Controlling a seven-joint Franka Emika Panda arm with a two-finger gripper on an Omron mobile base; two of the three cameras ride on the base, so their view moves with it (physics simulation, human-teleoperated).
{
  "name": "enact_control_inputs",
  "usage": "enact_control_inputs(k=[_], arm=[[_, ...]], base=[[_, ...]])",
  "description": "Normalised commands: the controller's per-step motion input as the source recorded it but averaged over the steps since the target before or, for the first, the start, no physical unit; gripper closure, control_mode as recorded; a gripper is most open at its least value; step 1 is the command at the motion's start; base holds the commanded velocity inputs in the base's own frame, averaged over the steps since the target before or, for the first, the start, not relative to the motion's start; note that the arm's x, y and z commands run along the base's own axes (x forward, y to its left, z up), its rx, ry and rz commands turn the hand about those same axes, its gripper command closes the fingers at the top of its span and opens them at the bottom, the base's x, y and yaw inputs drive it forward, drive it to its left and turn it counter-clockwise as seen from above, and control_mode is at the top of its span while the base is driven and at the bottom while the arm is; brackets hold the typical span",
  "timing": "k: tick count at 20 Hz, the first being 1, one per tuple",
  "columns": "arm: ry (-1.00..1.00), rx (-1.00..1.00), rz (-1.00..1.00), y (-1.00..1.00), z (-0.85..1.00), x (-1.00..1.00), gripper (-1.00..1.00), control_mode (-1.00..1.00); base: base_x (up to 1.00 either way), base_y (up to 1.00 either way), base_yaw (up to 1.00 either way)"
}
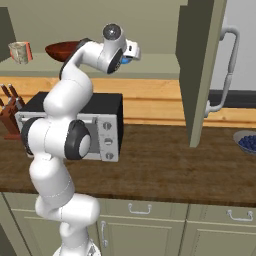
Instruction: Gather all objects into one cabinet and sort the glasses and bowls to opposite sides.
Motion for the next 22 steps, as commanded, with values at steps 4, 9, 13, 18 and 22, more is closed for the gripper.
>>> enact_control_inputs(k=[4, 9, 13, 18, 22], arm=[[0.00, 0.00, 0.00, 0.00, 0.00, 0.00, -1.00, -1.00], [0.00, 0.06, 0.00, 0.27, -0.09, 0.00, 1.00, -1.00], [0.00, 0.00, 0.00, 0.00, 0.00, 0.00, 1.00, -1.00], [0.00, 0.00, -0.01, 0.00, 0.00, -0.02, 1.00, -1.00], [0.00, 0.00, -0.07, 0.00, 0.00, -0.19, 1.00, -1.00]], base=[[0.00, 0.00, 0.00], [0.00, 0.00, 0.00], [0.00, 0.00, 0.00], [0.00, 0.00, 0.00], [0.00, 0.00, 0.00]])
